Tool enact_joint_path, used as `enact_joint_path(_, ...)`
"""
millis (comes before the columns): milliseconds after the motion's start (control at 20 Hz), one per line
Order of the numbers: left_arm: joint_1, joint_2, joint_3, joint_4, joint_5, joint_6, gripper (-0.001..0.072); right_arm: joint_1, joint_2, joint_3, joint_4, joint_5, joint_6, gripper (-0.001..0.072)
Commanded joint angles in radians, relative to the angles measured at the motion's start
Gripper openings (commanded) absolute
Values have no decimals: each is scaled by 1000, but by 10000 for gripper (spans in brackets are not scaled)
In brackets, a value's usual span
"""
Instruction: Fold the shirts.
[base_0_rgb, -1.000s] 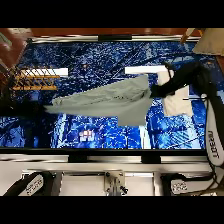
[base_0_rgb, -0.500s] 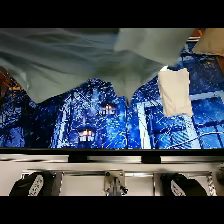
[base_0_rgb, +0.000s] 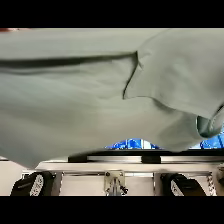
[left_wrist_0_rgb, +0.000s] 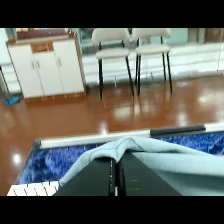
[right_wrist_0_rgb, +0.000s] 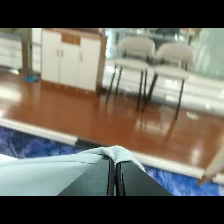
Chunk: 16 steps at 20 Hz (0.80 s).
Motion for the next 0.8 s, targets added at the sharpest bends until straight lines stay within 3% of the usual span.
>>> enact_joint_path(0, 0, -29, -98, 47, -138, -10, 36, -1, -87, 1, -89, -225, 75, 76)
enact_joint_path(150, 0, -92, -321, 45, -145, -6, 36, -1, -271, -44, -93, -373, 114, 77)
enact_joint_path(300, 0, -222, -544, 45, -76, 13, 36, -1, -463, -200, -99, -300, 108, 76)
enact_joint_path(550, -16, -536, -635, -52, 196, 39, 36, 23, -810, -281, 72, 153, 109, 77)
enact_joint_path(750, -104, -772, -576, -51, 399, 47, 37, 63, -958, -281, 84, 552, 109, 76)
